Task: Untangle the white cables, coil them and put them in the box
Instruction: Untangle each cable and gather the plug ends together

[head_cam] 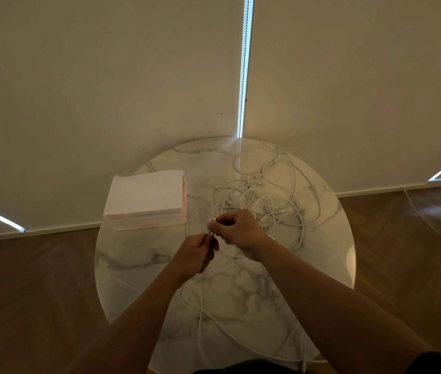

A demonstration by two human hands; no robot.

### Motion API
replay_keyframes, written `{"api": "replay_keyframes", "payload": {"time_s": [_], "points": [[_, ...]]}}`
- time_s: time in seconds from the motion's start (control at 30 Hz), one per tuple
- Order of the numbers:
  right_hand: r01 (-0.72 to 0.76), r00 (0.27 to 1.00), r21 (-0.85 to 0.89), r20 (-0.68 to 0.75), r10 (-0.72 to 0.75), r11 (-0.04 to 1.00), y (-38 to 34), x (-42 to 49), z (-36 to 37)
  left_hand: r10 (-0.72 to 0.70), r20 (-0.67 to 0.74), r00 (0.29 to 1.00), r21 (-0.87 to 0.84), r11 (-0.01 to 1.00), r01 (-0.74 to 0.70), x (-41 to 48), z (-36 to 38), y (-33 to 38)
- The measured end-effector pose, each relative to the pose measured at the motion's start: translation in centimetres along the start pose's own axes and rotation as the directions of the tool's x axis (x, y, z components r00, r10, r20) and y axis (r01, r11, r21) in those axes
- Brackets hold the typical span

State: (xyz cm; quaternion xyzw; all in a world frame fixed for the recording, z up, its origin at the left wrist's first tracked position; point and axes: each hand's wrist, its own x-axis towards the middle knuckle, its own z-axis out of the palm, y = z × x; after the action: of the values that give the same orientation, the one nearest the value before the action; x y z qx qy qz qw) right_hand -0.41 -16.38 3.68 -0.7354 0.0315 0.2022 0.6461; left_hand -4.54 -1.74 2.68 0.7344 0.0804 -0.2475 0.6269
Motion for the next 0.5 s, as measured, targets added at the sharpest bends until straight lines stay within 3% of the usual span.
{"api": "replay_keyframes", "payload": {"time_s": [0.13, 0.3, 0.4, 0.5], "points": [[0.020, 1.000, -0.082, 0.008, -0.020, 0.996, -0.1, 0.5, -0.2, 0.016, 0.063, 0.998, 0.014, 1.000, -0.017, 0.0, -0.3, 0.1], [-0.031, 0.998, 0.028, 0.059, 0.029, 0.999, 0.2, 1.1, -0.7, 0.076, 0.175, 0.982, 0.187, 0.976, -0.109, 0.1, -1.5, 0.9], [-0.066, 0.996, 0.155, 0.074, 0.055, 0.986, 0.0, 1.3, -0.7, -0.006, 0.212, 0.977, -0.092, 0.995, 0.026, 0.1, -1.5, 0.9], [-0.096, 0.994, 0.207, 0.067, 0.083, 0.974, 0.2, 1.7, -0.5, -0.044, 0.175, 0.984, -0.381, 0.918, 0.109, 0.2, -0.8, 0.2]]}}
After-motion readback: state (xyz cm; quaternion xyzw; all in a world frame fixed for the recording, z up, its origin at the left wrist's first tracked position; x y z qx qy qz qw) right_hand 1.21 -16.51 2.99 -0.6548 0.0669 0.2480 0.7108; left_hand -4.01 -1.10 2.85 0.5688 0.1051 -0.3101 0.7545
